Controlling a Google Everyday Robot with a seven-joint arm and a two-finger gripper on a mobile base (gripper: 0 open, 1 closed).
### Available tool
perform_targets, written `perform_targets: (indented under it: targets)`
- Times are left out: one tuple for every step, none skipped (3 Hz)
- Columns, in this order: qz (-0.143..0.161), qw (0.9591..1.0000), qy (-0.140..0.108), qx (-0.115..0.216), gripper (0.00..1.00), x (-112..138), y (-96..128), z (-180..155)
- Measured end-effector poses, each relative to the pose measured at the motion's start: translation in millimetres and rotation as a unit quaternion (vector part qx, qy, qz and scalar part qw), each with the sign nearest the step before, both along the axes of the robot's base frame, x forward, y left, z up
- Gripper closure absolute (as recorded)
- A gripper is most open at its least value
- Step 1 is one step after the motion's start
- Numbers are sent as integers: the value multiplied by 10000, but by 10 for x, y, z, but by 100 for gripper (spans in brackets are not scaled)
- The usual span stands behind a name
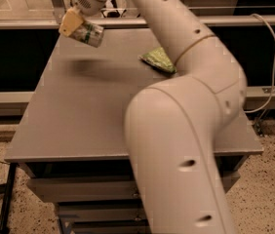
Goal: Place 7up can upright
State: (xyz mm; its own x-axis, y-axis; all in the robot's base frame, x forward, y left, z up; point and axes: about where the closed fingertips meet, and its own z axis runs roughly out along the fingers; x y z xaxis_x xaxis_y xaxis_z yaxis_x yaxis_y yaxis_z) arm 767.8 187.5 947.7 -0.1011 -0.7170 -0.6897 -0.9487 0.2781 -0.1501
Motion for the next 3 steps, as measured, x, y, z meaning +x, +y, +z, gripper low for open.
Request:
perform_targets:
  targets:
    - [-87, 9955, -43, 942, 100, -102, -276, 188]
    - [-148, 9837, -115, 1788, 100, -257, -524, 292]
    - [-162, 9673, -188, 2525, 100, -442, -754, 407]
